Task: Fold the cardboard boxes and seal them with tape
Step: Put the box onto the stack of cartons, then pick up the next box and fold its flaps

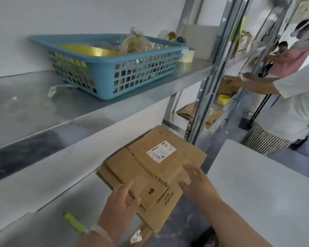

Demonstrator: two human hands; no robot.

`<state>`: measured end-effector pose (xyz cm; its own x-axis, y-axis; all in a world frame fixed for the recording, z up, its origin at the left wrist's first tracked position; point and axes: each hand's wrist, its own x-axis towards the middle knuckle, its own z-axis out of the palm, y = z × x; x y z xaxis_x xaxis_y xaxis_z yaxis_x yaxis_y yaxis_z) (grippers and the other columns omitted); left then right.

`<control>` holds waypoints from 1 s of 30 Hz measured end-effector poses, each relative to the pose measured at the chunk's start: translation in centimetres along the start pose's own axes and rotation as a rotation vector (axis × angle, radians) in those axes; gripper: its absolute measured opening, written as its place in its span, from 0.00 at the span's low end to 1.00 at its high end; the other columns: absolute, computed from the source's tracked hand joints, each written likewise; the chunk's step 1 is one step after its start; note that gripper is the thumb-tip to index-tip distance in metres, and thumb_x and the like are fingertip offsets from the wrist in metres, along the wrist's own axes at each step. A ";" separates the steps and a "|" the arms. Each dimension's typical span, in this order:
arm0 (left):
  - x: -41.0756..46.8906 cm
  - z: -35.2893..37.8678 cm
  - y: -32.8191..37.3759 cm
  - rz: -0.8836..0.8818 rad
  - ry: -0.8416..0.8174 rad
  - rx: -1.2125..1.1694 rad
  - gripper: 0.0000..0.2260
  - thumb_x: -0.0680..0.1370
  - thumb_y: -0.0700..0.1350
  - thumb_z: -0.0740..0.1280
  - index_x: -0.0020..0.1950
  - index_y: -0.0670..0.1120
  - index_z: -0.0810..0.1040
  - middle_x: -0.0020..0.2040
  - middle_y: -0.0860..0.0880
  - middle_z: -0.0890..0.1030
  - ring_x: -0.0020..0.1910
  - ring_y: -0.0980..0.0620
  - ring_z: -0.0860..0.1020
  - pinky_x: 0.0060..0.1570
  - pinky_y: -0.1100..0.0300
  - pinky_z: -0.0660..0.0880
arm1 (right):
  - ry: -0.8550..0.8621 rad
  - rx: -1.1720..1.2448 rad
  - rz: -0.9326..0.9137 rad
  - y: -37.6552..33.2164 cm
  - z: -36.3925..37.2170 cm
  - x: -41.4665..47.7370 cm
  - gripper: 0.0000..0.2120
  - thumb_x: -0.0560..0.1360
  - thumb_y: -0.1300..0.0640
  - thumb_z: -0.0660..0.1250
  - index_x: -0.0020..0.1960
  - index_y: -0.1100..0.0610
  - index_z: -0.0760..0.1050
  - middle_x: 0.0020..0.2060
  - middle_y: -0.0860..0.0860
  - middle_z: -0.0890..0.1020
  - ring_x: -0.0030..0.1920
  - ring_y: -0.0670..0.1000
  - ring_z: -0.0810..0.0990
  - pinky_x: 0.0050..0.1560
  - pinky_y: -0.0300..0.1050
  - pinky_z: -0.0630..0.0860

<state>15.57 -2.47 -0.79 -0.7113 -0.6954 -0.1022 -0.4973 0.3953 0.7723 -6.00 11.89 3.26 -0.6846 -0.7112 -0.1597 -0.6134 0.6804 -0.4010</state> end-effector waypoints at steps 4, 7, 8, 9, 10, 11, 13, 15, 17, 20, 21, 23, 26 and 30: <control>3.6 2.5 1.0 -0.227 0.058 -0.059 0.27 0.79 0.55 0.62 0.76 0.55 0.58 0.72 0.52 0.64 0.70 0.54 0.64 0.70 0.54 0.63 | -0.129 -0.055 -0.079 3.1 -0.5 7.3 0.29 0.80 0.45 0.60 0.78 0.49 0.55 0.76 0.45 0.58 0.76 0.49 0.57 0.75 0.49 0.57; 5.5 4.0 1.9 -0.393 0.111 -0.122 0.30 0.79 0.55 0.63 0.78 0.53 0.55 0.74 0.51 0.61 0.72 0.52 0.64 0.71 0.53 0.63 | -0.165 -0.018 -0.090 4.8 -1.1 12.8 0.25 0.80 0.47 0.58 0.75 0.51 0.61 0.72 0.49 0.66 0.74 0.54 0.62 0.73 0.50 0.60; 6.0 4.5 1.9 -0.434 0.141 -0.145 0.30 0.79 0.54 0.63 0.78 0.53 0.54 0.75 0.51 0.60 0.72 0.52 0.64 0.71 0.53 0.63 | -0.166 -0.006 -0.094 5.3 -1.2 14.6 0.23 0.80 0.48 0.58 0.73 0.54 0.64 0.70 0.52 0.69 0.72 0.56 0.66 0.71 0.51 0.64; 6.4 4.8 2.1 -0.475 0.169 -0.160 0.31 0.79 0.54 0.64 0.78 0.53 0.54 0.75 0.51 0.60 0.72 0.52 0.63 0.71 0.53 0.62 | -0.181 -0.013 -0.084 5.6 -1.3 16.2 0.22 0.80 0.48 0.58 0.71 0.56 0.67 0.67 0.55 0.72 0.69 0.58 0.69 0.69 0.53 0.67; 6.7 5.0 2.1 -0.515 0.208 -0.173 0.31 0.79 0.53 0.64 0.78 0.52 0.55 0.75 0.51 0.60 0.72 0.51 0.63 0.72 0.53 0.62 | -0.194 -0.018 -0.078 5.9 -1.3 17.7 0.22 0.80 0.48 0.58 0.69 0.58 0.69 0.65 0.57 0.74 0.65 0.60 0.73 0.66 0.55 0.70; 6.9 5.2 2.1 -0.558 0.247 -0.176 0.31 0.78 0.53 0.65 0.78 0.51 0.55 0.75 0.51 0.61 0.72 0.51 0.63 0.72 0.52 0.62 | -0.195 -0.022 -0.082 6.0 -1.4 18.8 0.21 0.79 0.47 0.58 0.67 0.57 0.70 0.62 0.56 0.77 0.61 0.59 0.76 0.62 0.56 0.73; 7.4 5.3 1.9 -0.627 0.296 -0.252 0.30 0.78 0.53 0.65 0.77 0.51 0.58 0.72 0.53 0.66 0.69 0.51 0.68 0.69 0.51 0.67 | -0.171 -0.003 -0.121 5.9 -1.5 20.3 0.16 0.76 0.45 0.59 0.62 0.49 0.71 0.54 0.50 0.79 0.52 0.54 0.79 0.53 0.55 0.78; 7.9 5.4 1.2 -0.661 0.329 -0.358 0.27 0.77 0.52 0.66 0.74 0.53 0.63 0.66 0.53 0.74 0.60 0.54 0.76 0.59 0.52 0.76 | -0.135 0.025 -0.154 6.0 -1.1 21.2 0.06 0.75 0.45 0.59 0.51 0.42 0.70 0.45 0.45 0.78 0.43 0.48 0.78 0.44 0.52 0.78; 8.4 5.1 1.1 -0.704 0.387 -0.484 0.24 0.76 0.54 0.67 0.71 0.55 0.67 0.61 0.53 0.78 0.54 0.54 0.79 0.53 0.54 0.79 | -0.137 0.053 -0.159 5.7 -0.9 21.9 0.05 0.74 0.44 0.60 0.49 0.40 0.69 0.42 0.42 0.77 0.41 0.45 0.77 0.40 0.50 0.78; 9.3 4.6 2.2 -0.753 0.506 -0.673 0.18 0.77 0.52 0.68 0.65 0.51 0.71 0.56 0.53 0.79 0.53 0.51 0.79 0.56 0.49 0.77 | -0.229 0.146 -0.101 5.1 -0.6 22.9 0.19 0.72 0.38 0.65 0.61 0.41 0.72 0.49 0.41 0.77 0.48 0.48 0.78 0.49 0.52 0.78; 9.4 4.3 2.7 -0.744 0.549 -0.683 0.16 0.78 0.50 0.67 0.64 0.51 0.72 0.54 0.53 0.79 0.52 0.51 0.79 0.56 0.49 0.77 | -0.247 0.194 -0.058 4.9 -0.5 23.1 0.23 0.72 0.38 0.67 0.64 0.44 0.73 0.51 0.44 0.77 0.50 0.49 0.78 0.52 0.54 0.78; 9.2 3.6 3.5 -0.711 0.625 -0.671 0.13 0.78 0.48 0.66 0.62 0.52 0.70 0.55 0.51 0.79 0.52 0.50 0.79 0.56 0.47 0.77 | -0.283 0.339 0.002 4.5 -0.8 23.0 0.26 0.71 0.41 0.71 0.65 0.51 0.74 0.53 0.48 0.78 0.51 0.51 0.78 0.54 0.55 0.77; 7.2 1.9 4.1 -0.612 0.720 -0.672 0.08 0.80 0.45 0.64 0.57 0.54 0.69 0.54 0.51 0.78 0.52 0.49 0.78 0.54 0.47 0.77 | -0.373 0.560 0.007 3.5 -1.9 21.3 0.25 0.68 0.45 0.76 0.60 0.52 0.76 0.52 0.49 0.83 0.50 0.53 0.82 0.54 0.57 0.79; 2.2 -1.1 3.7 -0.464 0.862 -0.609 0.08 0.81 0.44 0.61 0.56 0.57 0.71 0.51 0.57 0.77 0.51 0.55 0.76 0.47 0.57 0.73 | -0.545 0.768 -0.081 0.5 -2.9 17.3 0.11 0.74 0.61 0.72 0.55 0.57 0.78 0.48 0.52 0.86 0.49 0.54 0.84 0.51 0.52 0.80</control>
<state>12.70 -3.15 2.54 0.1701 -0.9698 -0.1749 -0.1328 -0.1984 0.9711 -19.28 0.42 2.90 -0.2534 -0.8680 -0.4270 -0.0907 0.4607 -0.8829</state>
